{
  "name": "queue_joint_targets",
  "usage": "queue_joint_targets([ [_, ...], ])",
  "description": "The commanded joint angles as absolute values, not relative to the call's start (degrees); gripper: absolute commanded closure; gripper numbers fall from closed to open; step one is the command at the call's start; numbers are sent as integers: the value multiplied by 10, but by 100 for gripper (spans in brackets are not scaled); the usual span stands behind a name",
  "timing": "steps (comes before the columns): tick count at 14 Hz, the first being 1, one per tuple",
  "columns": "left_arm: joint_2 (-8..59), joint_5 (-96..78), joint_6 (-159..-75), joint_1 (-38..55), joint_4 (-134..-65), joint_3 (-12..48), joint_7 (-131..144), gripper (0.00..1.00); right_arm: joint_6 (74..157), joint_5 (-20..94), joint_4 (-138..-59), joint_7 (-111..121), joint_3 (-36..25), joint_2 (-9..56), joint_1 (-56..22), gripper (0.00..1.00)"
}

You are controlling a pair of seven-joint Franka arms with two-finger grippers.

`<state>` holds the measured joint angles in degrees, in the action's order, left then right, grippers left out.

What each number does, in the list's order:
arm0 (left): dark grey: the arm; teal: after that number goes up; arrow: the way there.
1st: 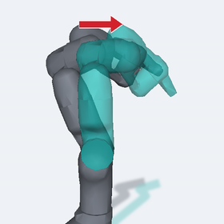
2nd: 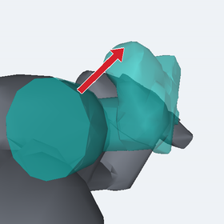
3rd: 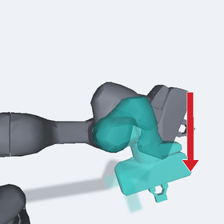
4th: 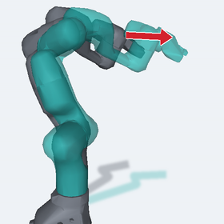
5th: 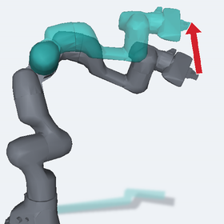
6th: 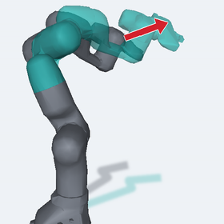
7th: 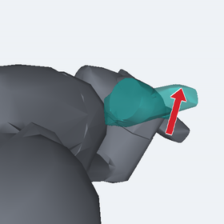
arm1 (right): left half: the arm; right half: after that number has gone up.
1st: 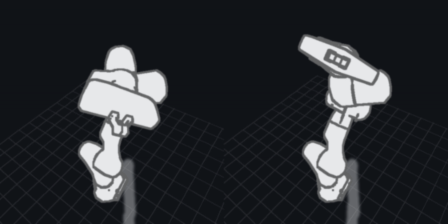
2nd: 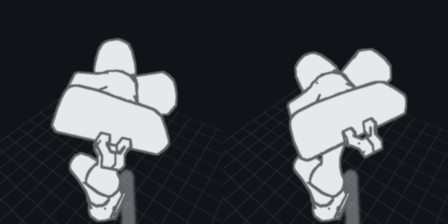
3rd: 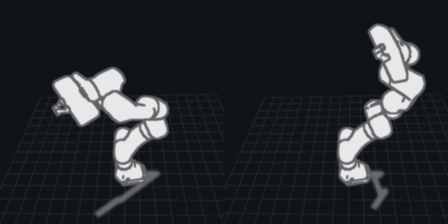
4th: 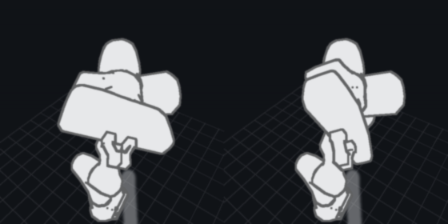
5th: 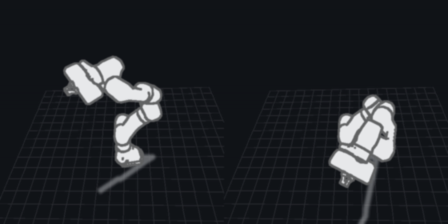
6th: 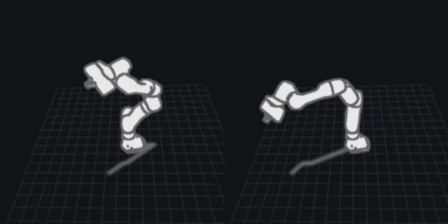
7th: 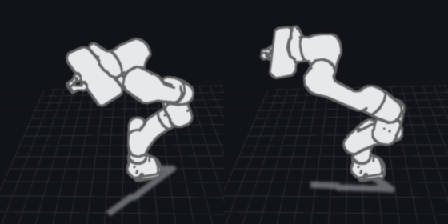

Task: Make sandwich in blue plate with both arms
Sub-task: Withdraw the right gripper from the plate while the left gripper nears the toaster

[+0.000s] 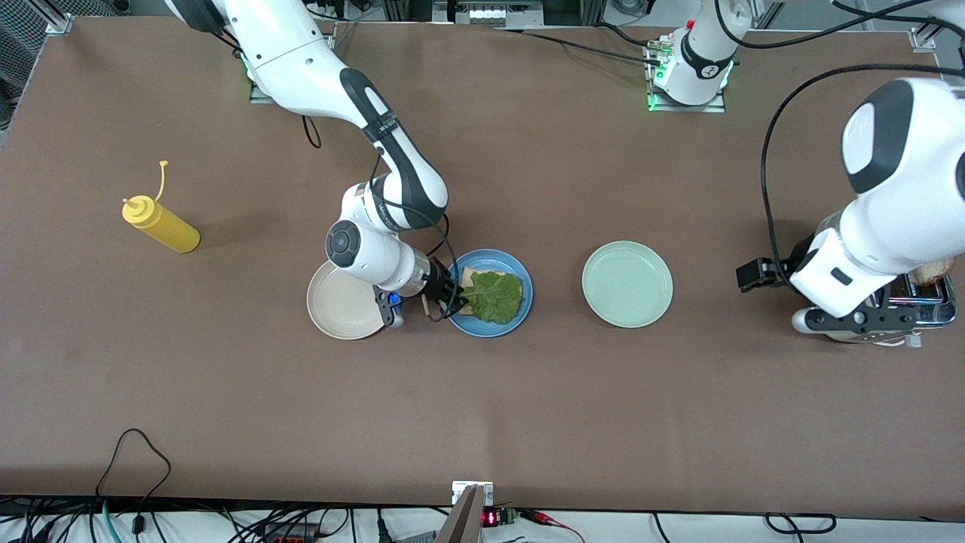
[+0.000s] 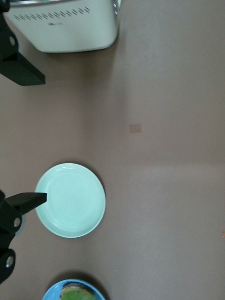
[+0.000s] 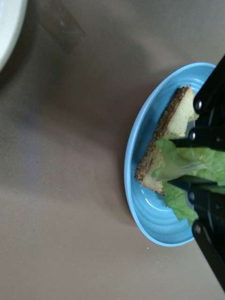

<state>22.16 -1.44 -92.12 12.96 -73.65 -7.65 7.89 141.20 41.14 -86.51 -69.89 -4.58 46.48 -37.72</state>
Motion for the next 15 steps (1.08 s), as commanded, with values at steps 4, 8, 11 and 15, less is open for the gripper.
queue_joint_targets([
  [4, 192, -5, -867, 93, -719, -77, 37, 0, 1393, 382, -850, -688, -57, 460, -369, 0],
  [8, 190, -8, -867, 95, -728, -72, 42, 0, 1291, 326, -851, -669, -62, 404, -332, 0],
  [11, 168, -9, -895, 81, -764, -56, 43, 0, 1223, 323, -859, -597, -64, 362, -297, 0],
  [15, 137, 0, -928, -25, -822, 40, 36, 0, 1076, 322, -867, -449, -119, 300, -258, 0],
])
